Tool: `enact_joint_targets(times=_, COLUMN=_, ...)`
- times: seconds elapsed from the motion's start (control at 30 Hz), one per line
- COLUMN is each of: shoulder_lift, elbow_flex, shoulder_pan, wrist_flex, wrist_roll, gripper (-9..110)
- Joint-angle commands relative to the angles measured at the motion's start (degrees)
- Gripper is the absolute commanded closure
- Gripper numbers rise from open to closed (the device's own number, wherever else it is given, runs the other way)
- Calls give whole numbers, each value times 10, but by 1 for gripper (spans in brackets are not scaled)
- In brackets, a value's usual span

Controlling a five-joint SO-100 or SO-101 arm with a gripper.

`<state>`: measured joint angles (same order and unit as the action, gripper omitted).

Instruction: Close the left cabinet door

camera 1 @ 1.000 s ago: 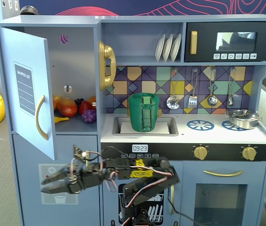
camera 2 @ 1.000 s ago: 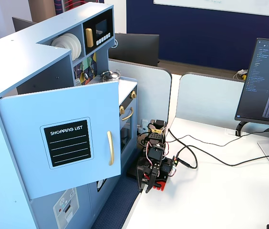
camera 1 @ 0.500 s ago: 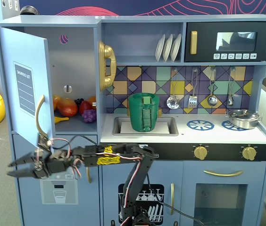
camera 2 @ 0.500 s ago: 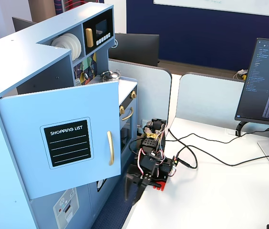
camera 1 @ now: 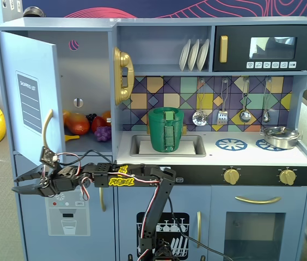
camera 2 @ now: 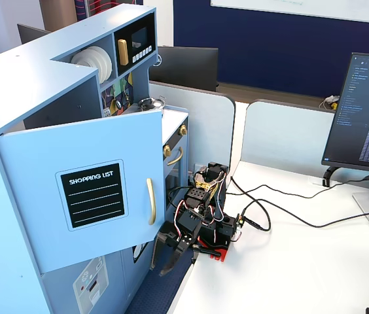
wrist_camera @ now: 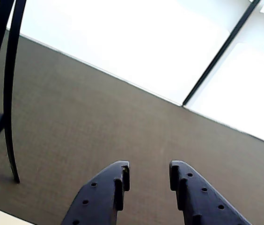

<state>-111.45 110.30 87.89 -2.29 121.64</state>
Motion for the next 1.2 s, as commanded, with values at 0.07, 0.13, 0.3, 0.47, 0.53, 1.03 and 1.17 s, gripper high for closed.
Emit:
enact_joint_targets(times=0.07, shoulder_lift=-84, elbow_flex=33, shoulder_pan=-59, wrist_flex=26, wrist_roll=11, gripper=102)
enact_joint_targets(times=0.13, shoulder_lift=-95, elbow_flex=46, shoulder_pan=-87, wrist_flex=30, wrist_roll=14, gripper=102)
enact_joint_targets(times=0.3, shoulder_lift=-99, elbow_flex=34, shoulder_pan=-184, wrist_flex=33, wrist_roll=10, gripper=102)
enact_joint_targets(times=0.47, shoulder_lift=-82, elbow_flex=-6, shoulder_pan=-274, wrist_flex=40, wrist_roll=-6, gripper=101)
enact_joint_targets(times=0.53, shoulder_lift=-67, elbow_flex=-25, shoulder_pan=-304, wrist_flex=51, wrist_roll=-6, gripper=101)
enact_joint_targets(times=1.03, shoulder_lift=-44, elbow_flex=-40, shoulder_pan=-410, wrist_flex=70, wrist_roll=-6, gripper=101)
enact_joint_targets(times=1.17, shoulder_lift=-47, elbow_flex=-37, shoulder_pan=-453, wrist_flex=78, wrist_roll=-13, gripper=101)
